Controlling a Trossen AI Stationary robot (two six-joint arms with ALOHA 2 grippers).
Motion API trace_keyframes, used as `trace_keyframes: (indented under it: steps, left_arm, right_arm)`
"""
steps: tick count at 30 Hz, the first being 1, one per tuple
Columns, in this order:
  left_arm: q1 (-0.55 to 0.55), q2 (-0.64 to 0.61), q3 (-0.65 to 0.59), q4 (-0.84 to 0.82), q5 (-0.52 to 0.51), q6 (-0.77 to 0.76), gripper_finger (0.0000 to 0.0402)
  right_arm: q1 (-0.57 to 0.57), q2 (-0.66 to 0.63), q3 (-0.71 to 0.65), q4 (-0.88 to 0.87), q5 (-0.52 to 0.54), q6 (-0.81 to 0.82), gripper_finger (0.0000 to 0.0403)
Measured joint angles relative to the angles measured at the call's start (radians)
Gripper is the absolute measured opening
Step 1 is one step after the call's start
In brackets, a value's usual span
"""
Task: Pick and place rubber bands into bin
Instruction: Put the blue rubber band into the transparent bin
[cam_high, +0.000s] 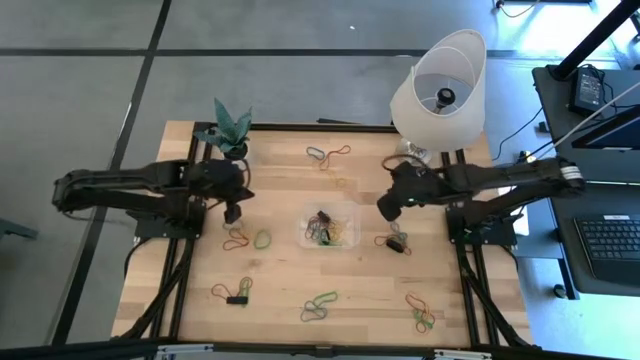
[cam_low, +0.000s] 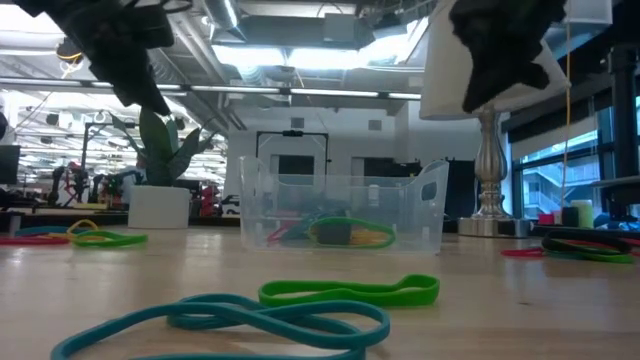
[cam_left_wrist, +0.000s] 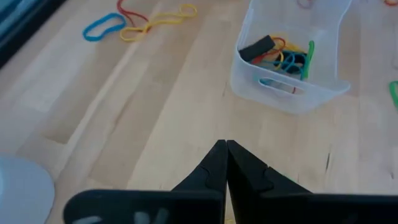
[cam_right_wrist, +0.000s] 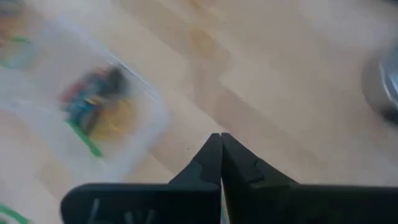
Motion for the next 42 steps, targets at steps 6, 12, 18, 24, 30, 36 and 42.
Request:
trace_keyframes:
  steps: [6,12,18,24,30,36,42]
  left_arm:
    - [0.024,-0.068,-0.014,0.004,0.001,0.033,0.0002]
    - [0.036,-0.072,-0.014,0.011,0.005,0.065,0.0002]
    - [0.036,-0.072,-0.014,0.014,0.024,0.072,0.0001]
    - [0.036,-0.071,-0.014,0.015,0.027,0.080,0.0002]
    - [0.036,-0.071,-0.014,0.016,0.029,0.080,0.0003]
    - [0.036,-0.071,-0.014,0.024,0.026,0.122,0.0002]
    - [0.036,-0.071,-0.014,0.031,0.026,0.177,0.0001]
  right_arm:
    - [-0.009,0.183,0.092,-0.185,-0.117,0.183,0.0013]
    - [-0.009,0.287,0.041,-0.209,-0.237,0.293,0.0046]
    - [-0.009,0.331,-0.027,-0.173,-0.271,0.366,0.0099]
    - [-0.009,0.334,-0.138,-0.003,-0.332,0.377,0.0153]
    - [-0.008,0.334,-0.242,0.110,-0.348,0.461,0.0191]
    - [-0.008,0.330,-0.312,0.211,-0.349,0.500,0.0195]
    - [-0.004,0.329,-0.318,0.231,-0.345,0.498,0.0157]
